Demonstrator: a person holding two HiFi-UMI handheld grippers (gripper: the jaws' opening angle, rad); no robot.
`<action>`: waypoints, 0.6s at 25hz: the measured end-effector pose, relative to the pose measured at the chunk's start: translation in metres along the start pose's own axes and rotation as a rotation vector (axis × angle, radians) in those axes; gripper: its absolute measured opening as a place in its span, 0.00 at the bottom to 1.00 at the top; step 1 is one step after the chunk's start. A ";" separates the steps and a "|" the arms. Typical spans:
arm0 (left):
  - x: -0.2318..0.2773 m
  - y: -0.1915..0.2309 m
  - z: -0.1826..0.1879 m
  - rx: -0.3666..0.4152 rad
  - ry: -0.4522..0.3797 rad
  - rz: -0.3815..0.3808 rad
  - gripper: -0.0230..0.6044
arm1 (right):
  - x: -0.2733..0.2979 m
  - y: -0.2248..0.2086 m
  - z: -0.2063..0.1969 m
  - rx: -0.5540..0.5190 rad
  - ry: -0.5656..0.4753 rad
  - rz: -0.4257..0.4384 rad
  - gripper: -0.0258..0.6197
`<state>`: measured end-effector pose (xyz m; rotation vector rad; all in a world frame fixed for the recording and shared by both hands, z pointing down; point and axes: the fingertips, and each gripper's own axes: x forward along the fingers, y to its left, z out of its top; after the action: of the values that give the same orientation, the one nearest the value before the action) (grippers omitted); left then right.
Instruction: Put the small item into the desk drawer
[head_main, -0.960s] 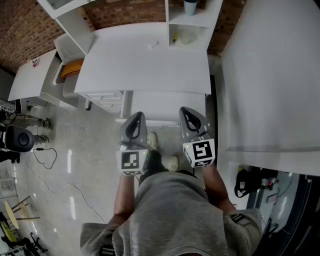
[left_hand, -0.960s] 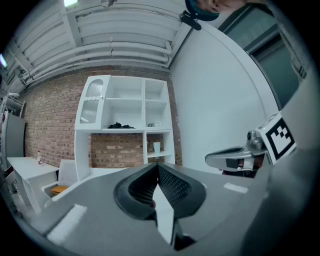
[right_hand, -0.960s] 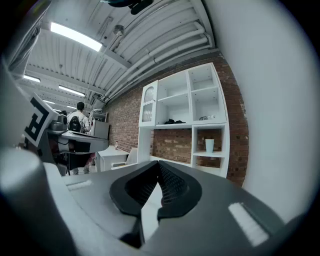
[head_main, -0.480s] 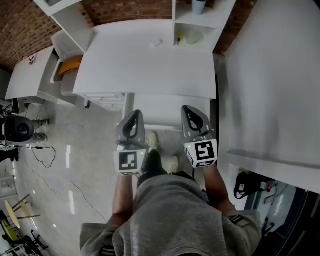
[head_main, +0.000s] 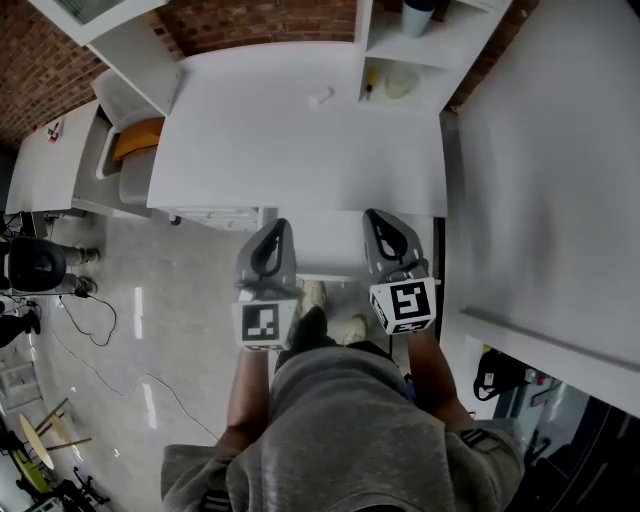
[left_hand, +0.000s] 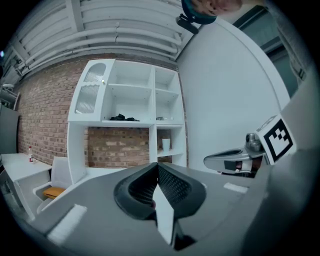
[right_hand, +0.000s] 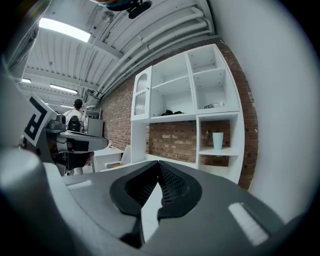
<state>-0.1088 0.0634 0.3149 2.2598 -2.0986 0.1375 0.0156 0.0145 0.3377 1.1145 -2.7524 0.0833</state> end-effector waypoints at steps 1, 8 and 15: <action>0.005 0.006 0.001 -0.006 0.003 -0.005 0.06 | 0.008 0.001 0.002 0.000 0.001 -0.002 0.04; 0.045 0.046 -0.002 -0.018 0.009 -0.046 0.06 | 0.061 -0.001 0.009 -0.003 0.023 -0.037 0.04; 0.083 0.080 -0.006 -0.043 0.023 -0.087 0.06 | 0.113 -0.005 0.011 -0.004 0.054 -0.069 0.04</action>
<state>-0.1827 -0.0246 0.3275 2.3094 -1.9686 0.1129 -0.0617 -0.0679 0.3469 1.1868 -2.6629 0.0973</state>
